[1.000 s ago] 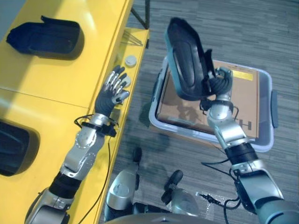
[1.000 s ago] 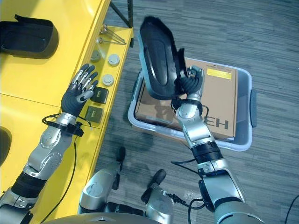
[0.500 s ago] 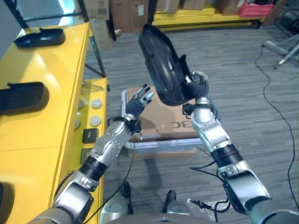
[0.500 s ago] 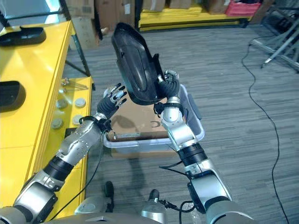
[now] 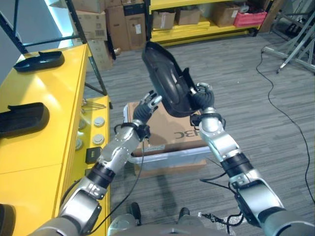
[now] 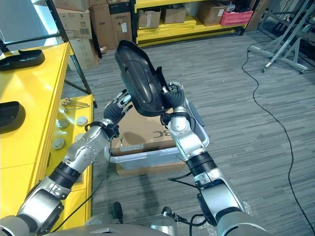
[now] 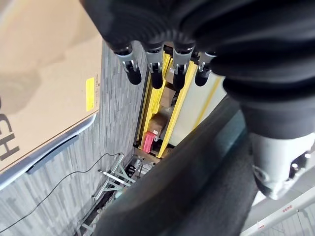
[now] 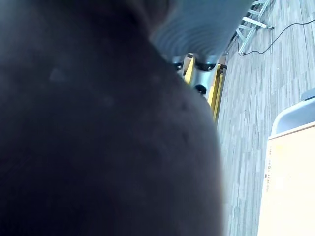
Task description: Move parts from the plastic box to the shelf.
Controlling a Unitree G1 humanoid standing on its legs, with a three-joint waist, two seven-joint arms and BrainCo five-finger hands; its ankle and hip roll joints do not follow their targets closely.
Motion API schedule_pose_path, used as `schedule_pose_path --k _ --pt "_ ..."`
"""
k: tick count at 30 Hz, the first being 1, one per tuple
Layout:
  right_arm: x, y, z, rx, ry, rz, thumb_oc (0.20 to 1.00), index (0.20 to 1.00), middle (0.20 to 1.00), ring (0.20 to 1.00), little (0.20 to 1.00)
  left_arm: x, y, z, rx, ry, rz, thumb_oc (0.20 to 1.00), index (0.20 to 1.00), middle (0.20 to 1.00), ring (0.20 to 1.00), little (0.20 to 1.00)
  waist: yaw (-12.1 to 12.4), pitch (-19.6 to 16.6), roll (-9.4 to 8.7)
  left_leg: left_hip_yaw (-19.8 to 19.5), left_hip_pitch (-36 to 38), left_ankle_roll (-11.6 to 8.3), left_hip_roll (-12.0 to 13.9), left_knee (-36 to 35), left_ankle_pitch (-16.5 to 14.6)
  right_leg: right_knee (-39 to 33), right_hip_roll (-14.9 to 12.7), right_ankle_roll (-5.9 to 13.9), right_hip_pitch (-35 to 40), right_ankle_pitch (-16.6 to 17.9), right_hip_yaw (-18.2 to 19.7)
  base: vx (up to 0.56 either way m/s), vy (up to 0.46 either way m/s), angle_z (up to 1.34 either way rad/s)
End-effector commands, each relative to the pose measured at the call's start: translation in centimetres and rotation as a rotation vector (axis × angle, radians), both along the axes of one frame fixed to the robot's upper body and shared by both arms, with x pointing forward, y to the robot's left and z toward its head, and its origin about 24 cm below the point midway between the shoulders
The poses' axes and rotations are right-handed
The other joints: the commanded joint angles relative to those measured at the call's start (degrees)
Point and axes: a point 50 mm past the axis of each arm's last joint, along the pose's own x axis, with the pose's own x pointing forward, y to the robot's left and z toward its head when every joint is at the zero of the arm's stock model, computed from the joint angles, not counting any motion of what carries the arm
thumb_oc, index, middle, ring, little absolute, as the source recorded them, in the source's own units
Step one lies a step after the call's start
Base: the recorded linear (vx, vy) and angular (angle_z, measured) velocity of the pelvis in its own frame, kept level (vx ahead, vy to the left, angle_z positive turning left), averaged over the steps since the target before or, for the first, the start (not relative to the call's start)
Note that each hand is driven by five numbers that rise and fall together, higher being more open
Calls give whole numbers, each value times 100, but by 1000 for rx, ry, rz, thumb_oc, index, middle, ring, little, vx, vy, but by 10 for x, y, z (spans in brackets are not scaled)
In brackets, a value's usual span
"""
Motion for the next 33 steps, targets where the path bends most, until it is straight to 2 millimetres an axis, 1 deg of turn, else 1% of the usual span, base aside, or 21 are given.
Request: schedule_pose_path --k 1,4,7,13,21,22,23,29,33 --pt "3 -2 21 -2 -100 40 200 200 200 200 200 10 -17 40 -27 -146 -35 1000 1000 1000 1000 1000 255 -312 -19 -65 389 -49 12 -43 -666 -27 -30 280 140 -384 -149 0 0 0" --pt "2 -3 17 -19 -82 46 200 200 200 200 200 10 -11 39 -21 -130 -42 1000 1000 1000 1000 1000 279 -348 -15 -75 397 -39 -3 -43 -675 -27 -36 283 151 -391 -161 0 0 0" --pt "2 -2 14 -25 -70 55 200 200 200 200 200 9 -9 38 -20 -128 -50 1000 1000 1000 1000 1000 305 -354 -15 -88 402 -33 -8 -43 -679 -27 -38 280 161 -396 -181 0 0 0" --pt "1 5 9 -35 -62 82 200 200 200 200 200 6 -13 33 -1 -106 -93 1000 1000 1000 1000 1000 352 -356 -16 -115 408 -12 -25 -43 -687 -27 -37 275 181 -402 -198 0 0 0" --pt "2 20 9 -25 -58 134 200 200 200 200 200 -3 -34 12 58 -20 -190 1000 1000 1000 1000 1000 364 -365 -28 -149 418 15 -45 -43 -710 -27 -21 271 191 -410 -192 0 0 0" --pt "2 24 9 -27 -57 147 200 200 200 200 200 -6 -40 9 60 -8 -207 1000 1000 1000 1000 1000 362 -363 -33 -151 417 18 -44 -43 -715 -27 -20 270 191 -416 -188 0 0 0" --pt "2 24 9 -27 -57 147 200 200 200 200 200 -6 -40 9 60 -8 -207 1000 1000 1000 1000 1000 362 -363 -32 -151 417 18 -44 -43 -715 -27 -20 270 191 -416 -188 0 0 0" --pt "2 36 5 -49 -40 188 200 200 200 200 200 -12 -55 8 90 -23 -272 1000 1000 1000 1000 1000 343 -365 -36 -121 440 28 -42 -43 -719 -27 -13 261 206 -419 -186 0 0 0" --pt "2 41 3 -55 -31 205 200 200 200 200 200 -12 -59 9 138 -53 -283 1000 1000 1000 1000 1000 331 -370 -39 -116 451 32 -41 -43 -725 -27 -7 261 210 -418 -175 0 0 0"
